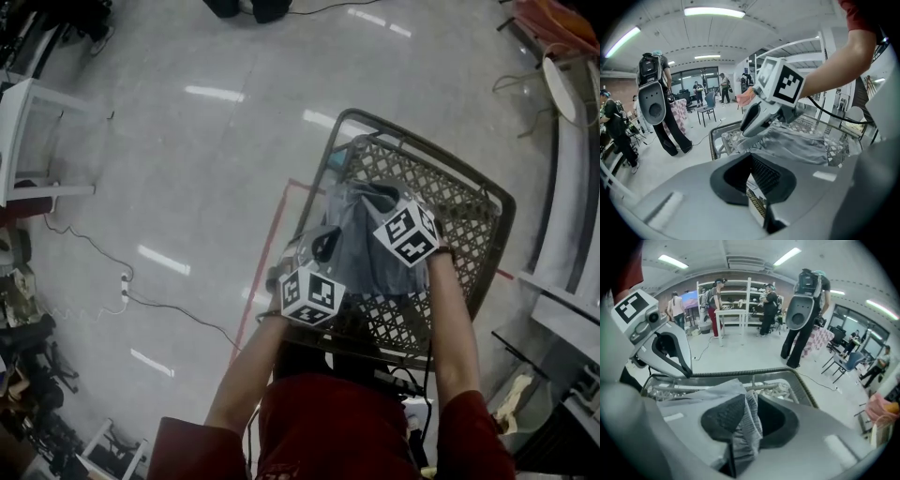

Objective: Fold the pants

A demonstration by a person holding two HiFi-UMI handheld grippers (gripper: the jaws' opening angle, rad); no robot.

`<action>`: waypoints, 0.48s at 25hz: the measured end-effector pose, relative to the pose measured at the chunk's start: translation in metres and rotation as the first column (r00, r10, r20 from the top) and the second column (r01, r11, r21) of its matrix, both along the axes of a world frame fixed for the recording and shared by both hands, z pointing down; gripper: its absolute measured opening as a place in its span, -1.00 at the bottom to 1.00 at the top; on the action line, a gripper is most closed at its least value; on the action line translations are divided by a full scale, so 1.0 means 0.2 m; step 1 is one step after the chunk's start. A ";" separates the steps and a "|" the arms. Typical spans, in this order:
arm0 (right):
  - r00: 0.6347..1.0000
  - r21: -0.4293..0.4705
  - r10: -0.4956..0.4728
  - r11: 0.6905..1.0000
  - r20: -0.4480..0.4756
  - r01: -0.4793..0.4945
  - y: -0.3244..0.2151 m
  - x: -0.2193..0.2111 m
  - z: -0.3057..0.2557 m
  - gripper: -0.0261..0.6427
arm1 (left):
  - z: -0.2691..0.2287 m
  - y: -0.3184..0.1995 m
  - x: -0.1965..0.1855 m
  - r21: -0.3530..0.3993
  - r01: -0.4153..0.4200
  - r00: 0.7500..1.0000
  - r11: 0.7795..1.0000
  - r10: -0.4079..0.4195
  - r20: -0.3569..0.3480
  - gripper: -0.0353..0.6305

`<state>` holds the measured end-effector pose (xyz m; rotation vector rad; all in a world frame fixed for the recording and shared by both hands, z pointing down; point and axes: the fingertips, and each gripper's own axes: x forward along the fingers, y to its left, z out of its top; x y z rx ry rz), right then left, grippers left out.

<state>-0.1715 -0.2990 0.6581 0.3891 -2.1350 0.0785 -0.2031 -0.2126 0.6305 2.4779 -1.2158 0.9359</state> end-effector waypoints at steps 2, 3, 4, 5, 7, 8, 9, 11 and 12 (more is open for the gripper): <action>0.994 0.044 0.089 0.995 0.070 -0.093 -0.01 0.05 -0.10 -0.70 | -0.04 -0.03 0.00 0.025 0.016 1.000 1.000 -0.015 -0.016 -0.88; 0.985 0.066 0.135 0.988 0.109 -0.143 -0.01 0.08 -0.16 -0.70 | -0.06 -0.04 0.01 0.039 0.023 0.999 0.999 -0.022 -0.025 -0.88; 0.972 0.085 0.182 0.977 0.149 -0.196 -0.01 0.11 -0.21 -0.70 | -0.09 -0.04 0.02 0.052 0.030 0.999 0.998 -0.028 -0.034 -0.88; 0.955 0.105 0.230 0.962 0.188 -0.252 0.00 0.15 -0.27 -0.70 | -0.12 -0.05 0.03 0.066 0.037 0.999 0.997 -0.034 -0.043 -0.88; 0.913 0.145 0.314 0.922 0.259 -0.358 0.02 0.25 -0.38 -0.70 | -0.19 -0.06 0.05 0.096 0.052 0.997 0.994 -0.046 -0.063 -0.88; 0.891 0.162 0.349 0.900 0.291 -0.406 0.04 0.30 -0.44 -0.70 | -0.22 -0.06 0.06 0.114 0.062 0.996 0.992 -0.054 -0.075 -0.88; 0.867 0.178 0.380 0.876 0.322 -0.449 0.06 0.35 -0.50 -0.70 | -0.27 -0.06 0.07 0.134 0.074 0.994 0.988 -0.062 -0.089 -0.88; 0.822 0.204 0.426 0.828 0.377 -0.523 0.13 0.44 -0.61 -0.70 | -0.36 -0.06 0.09 0.180 0.096 0.990 0.979 -0.075 -0.124 -0.88; 0.803 0.217 0.443 0.805 0.398 -0.552 0.17 0.49 -0.66 -0.70 | -0.41 -0.05 0.11 0.204 0.107 0.987 0.973 -0.079 -0.141 -0.88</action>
